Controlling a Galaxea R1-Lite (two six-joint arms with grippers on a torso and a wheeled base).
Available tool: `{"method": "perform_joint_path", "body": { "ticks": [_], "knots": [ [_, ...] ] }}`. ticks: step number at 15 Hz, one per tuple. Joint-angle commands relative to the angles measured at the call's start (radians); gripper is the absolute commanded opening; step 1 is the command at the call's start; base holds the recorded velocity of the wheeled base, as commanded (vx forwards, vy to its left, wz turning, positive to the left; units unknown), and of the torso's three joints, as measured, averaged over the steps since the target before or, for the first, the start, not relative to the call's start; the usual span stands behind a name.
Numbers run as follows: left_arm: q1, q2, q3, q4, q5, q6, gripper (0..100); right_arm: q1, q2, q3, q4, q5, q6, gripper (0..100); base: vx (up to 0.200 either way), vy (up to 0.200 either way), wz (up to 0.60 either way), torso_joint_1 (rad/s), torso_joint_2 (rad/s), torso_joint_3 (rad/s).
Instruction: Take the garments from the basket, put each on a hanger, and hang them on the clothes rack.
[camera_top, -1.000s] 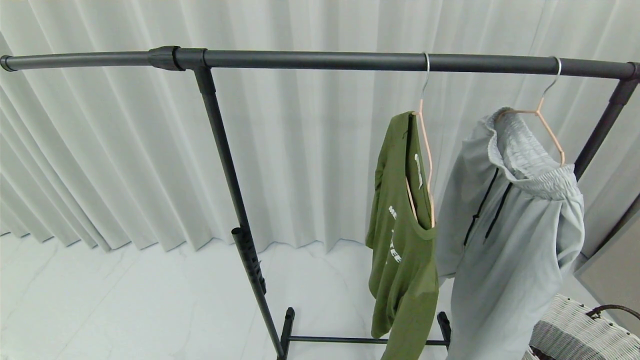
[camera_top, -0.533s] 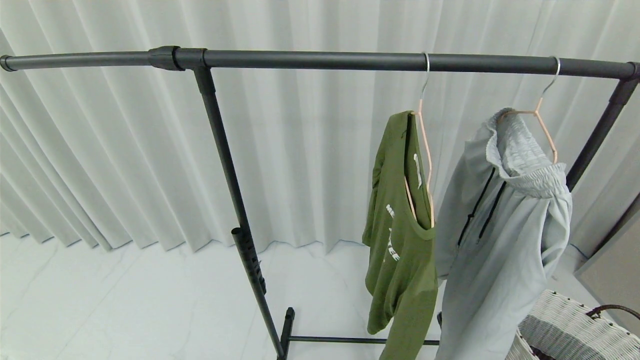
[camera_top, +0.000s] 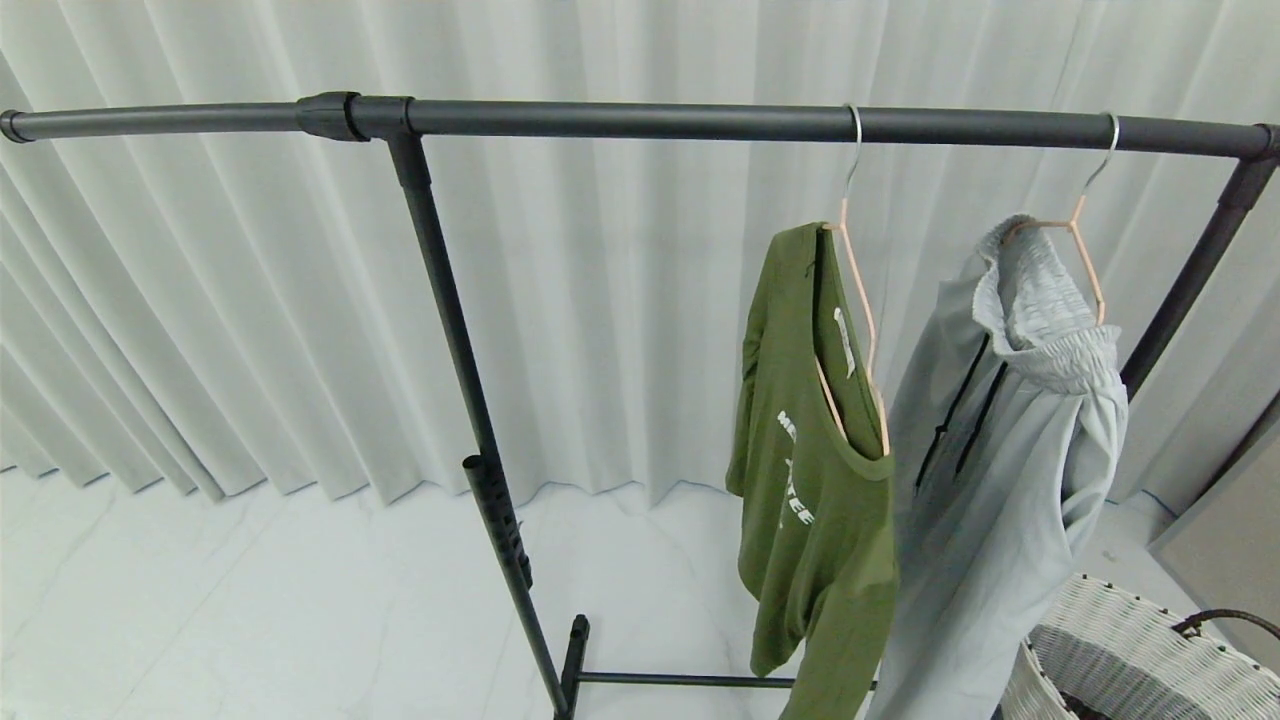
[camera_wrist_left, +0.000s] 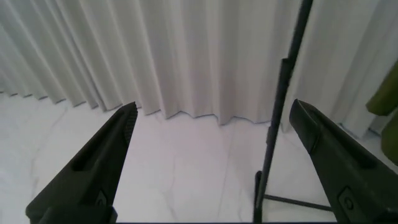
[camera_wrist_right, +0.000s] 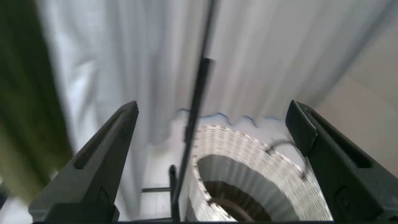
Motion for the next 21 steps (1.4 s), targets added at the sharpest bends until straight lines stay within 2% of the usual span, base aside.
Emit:
{"method": "perform_joint_path", "body": {
  "ticks": [1, 2, 3, 4, 5, 9, 21],
  "knots": [
    [0.0, 0.002, 0.003, 0.001, -0.029, -0.017, 100, 0.0, 0.002, 0.0, 0.043, 0.012, 0.012, 100, 0.0, 0.0, 0.0, 0.0, 0.0, 0.0],
    [0.0, 0.002, 0.003, 0.001, -0.033, -0.018, 100, 0.0, 0.002, 0.0, 0.045, 0.012, 0.013, 100, 0.0, 0.0, 0.0, 0.0, 0.0, 0.0],
    [0.0, 0.002, 0.003, 0.014, -0.156, -0.057, 100, 0.0, 0.002, 0.0, 0.051, 0.012, 0.048, 100, 0.0, 0.0, 0.0, 0.0, 0.0, 0.0],
    [0.0, 0.002, 0.003, 0.027, -0.165, -0.055, 100, 0.0, 0.002, 0.0, 0.051, 0.012, 0.058, 100, 0.0, 0.0, 0.0, 0.0, 0.0, 0.0],
    [-0.008, 0.002, -0.002, 0.066, -0.164, -0.06, 100, 0.0, 0.002, 0.0, 0.051, 0.009, 0.084, 100, 0.0, 0.0, 0.0, 0.0, 0.0, 0.0],
    [-0.008, 0.002, -0.002, 0.067, -0.164, -0.073, 100, 0.0, 0.002, 0.0, 0.051, 0.007, 0.116, 100, 0.0, 0.0, 0.0, 0.0, 0.0, 0.0],
    [-0.008, 0.0, -0.003, 0.069, -0.164, -0.095, 100, 0.0, 0.002, 0.0, 0.052, 0.007, 0.117, 100, 0.0, 0.0, 0.0, 0.0, 0.0, 0.0]
  ]
}}
